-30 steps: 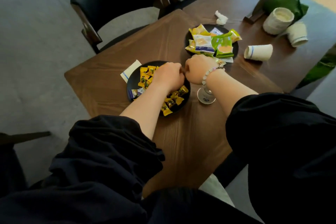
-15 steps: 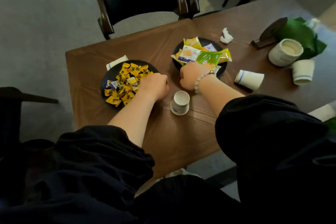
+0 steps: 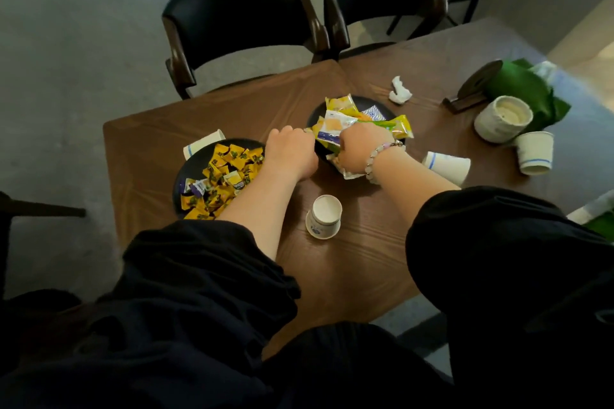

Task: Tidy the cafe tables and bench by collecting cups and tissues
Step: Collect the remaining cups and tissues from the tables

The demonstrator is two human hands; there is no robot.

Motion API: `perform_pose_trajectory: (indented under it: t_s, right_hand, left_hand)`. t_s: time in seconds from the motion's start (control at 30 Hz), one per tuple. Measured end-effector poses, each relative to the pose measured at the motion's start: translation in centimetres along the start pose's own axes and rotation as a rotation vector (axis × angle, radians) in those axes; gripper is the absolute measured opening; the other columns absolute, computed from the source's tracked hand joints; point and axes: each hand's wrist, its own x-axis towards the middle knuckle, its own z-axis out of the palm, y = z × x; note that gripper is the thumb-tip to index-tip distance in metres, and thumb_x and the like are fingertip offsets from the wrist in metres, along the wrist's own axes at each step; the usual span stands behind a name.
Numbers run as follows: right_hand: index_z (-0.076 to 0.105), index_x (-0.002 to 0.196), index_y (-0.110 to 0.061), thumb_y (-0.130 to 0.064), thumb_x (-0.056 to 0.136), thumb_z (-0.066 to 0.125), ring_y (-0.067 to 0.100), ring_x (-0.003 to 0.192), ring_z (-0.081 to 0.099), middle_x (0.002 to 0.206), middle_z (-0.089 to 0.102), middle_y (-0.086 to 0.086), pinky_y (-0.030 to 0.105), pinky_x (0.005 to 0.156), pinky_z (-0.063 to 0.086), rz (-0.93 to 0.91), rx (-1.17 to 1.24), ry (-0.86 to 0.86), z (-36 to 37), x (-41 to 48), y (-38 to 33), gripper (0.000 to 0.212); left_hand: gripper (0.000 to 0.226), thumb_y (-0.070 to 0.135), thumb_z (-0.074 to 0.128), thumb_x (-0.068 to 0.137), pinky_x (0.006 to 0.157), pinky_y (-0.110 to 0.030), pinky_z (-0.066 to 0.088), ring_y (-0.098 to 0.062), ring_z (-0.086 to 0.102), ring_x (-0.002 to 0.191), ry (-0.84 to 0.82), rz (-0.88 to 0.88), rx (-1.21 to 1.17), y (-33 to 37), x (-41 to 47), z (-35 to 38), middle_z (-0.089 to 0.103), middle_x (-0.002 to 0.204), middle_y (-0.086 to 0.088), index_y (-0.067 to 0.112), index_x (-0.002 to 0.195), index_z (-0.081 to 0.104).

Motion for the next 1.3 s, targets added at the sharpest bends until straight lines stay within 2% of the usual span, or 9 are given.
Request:
perform_pose_trajectory:
  t_s: [0.07, 0.2, 0.37, 0.47, 0.6, 0.7, 0.83, 1.1, 1.3]
  right_hand:
    - [0.059, 0.111, -0.008, -0.031, 0.093, 0.045, 0.028, 0.103, 0.056, 0.115, 0.056, 0.012, 0.032, 0.073, 0.041, 0.032, 0.004, 0.038, 0.2, 0.2, 0.6, 0.032]
    - [0.054, 0.081, -0.011, -0.024, 0.091, 0.043, 0.025, 0.091, 0.053, 0.107, 0.061, 0.009, 0.03, 0.071, 0.036, 0.078, -0.061, 0.069, 1.1, 0.3, 2.5, 0.02]
    - [0.059, 0.113, -0.009, -0.026, 0.093, 0.04, 0.031, 0.111, 0.052, 0.119, 0.055, 0.013, 0.034, 0.083, 0.04, 0.103, -0.019, 0.071, 0.9, 1.4, 6.8, 0.032]
    - [0.059, 0.112, -0.008, -0.024, 0.092, 0.042, 0.031, 0.113, 0.051, 0.12, 0.055, 0.013, 0.036, 0.085, 0.041, 0.134, -0.023, 0.075, 1.4, 2.1, 10.9, 0.031]
    - [0.06, 0.111, -0.007, -0.027, 0.092, 0.043, 0.031, 0.11, 0.052, 0.118, 0.057, 0.014, 0.036, 0.084, 0.042, 0.083, -0.014, 0.081, 2.5, 3.9, 16.7, 0.032]
    - [0.06, 0.112, -0.008, -0.027, 0.093, 0.043, 0.03, 0.108, 0.053, 0.117, 0.058, 0.013, 0.037, 0.085, 0.043, 0.055, 0.02, 0.095, 3.2, 5.5, 21.5, 0.032]
    - [0.058, 0.12, -0.01, -0.028, 0.093, 0.044, 0.029, 0.118, 0.048, 0.125, 0.054, 0.013, 0.038, 0.093, 0.04, 0.007, 0.024, 0.027, 4.4, 6.5, 28.0, 0.035]
    - [0.053, 0.124, -0.008, -0.024, 0.093, 0.042, 0.03, 0.121, 0.044, 0.128, 0.05, 0.013, 0.039, 0.094, 0.038, -0.174, 0.022, 0.022, 3.6, 9.1, 35.6, 0.037]
    - [0.053, 0.124, -0.007, -0.022, 0.093, 0.041, 0.031, 0.119, 0.045, 0.127, 0.05, 0.014, 0.04, 0.093, 0.038, -0.249, 0.034, 0.002, 4.1, 9.1, 36.5, 0.036]
  left_hand:
    - [0.031, 0.024, 0.041, 0.095, 0.096, -0.04, 0.035, -0.03, 0.047, 0.118, 0.059, -0.007, 0.011, 0.5, 1.5, -0.4, 0.057, 0.123, -0.011, 0.012, 0.12, 0.057]
    - [0.032, 0.023, 0.041, 0.095, 0.096, -0.039, 0.035, -0.029, 0.048, 0.117, 0.106, 0.058, -0.012, 3.5, 3.3, -1.1, 0.058, 0.123, -0.011, 0.011, 0.118, 0.059]
    - [0.028, 0.019, 0.041, 0.093, 0.093, -0.038, 0.037, -0.029, 0.05, 0.115, 0.068, 0.024, -0.042, 5.6, 5.4, 0.0, 0.06, 0.119, -0.012, 0.011, 0.11, 0.062]
    - [0.028, 0.018, 0.041, 0.093, 0.09, -0.038, 0.039, -0.033, 0.053, 0.112, 0.087, 0.022, -0.041, 8.3, 7.3, 0.1, 0.062, 0.116, -0.014, 0.008, 0.108, 0.062]
    - [0.032, 0.02, 0.038, 0.095, 0.094, -0.04, 0.037, -0.032, 0.045, 0.12, 0.097, -0.015, -0.057, 14.1, 11.3, 0.1, 0.057, 0.124, -0.014, 0.008, 0.118, 0.057]
    - [0.032, 0.022, 0.04, 0.095, 0.096, -0.039, 0.036, -0.031, 0.044, 0.121, 0.053, -0.011, -0.037, 19.4, 14.0, 0.5, 0.056, 0.126, -0.013, 0.009, 0.119, 0.057]
    - [0.031, 0.022, 0.04, 0.094, 0.095, -0.039, 0.036, -0.032, 0.044, 0.121, -0.021, -0.029, -0.028, 25.6, 16.3, 0.7, 0.056, 0.125, -0.013, 0.009, 0.116, 0.057]
    - [0.033, 0.027, 0.039, 0.094, 0.093, -0.04, 0.038, -0.031, 0.048, 0.117, -0.079, -0.195, -0.058, 31.6, 19.3, 0.0, 0.057, 0.123, -0.013, 0.01, 0.118, 0.056]
    - [0.036, 0.029, 0.042, 0.094, 0.094, -0.039, 0.04, -0.029, 0.048, 0.118, -0.185, -0.221, -0.064, 31.9, 18.4, 0.3, 0.055, 0.126, -0.011, 0.013, 0.123, 0.054]
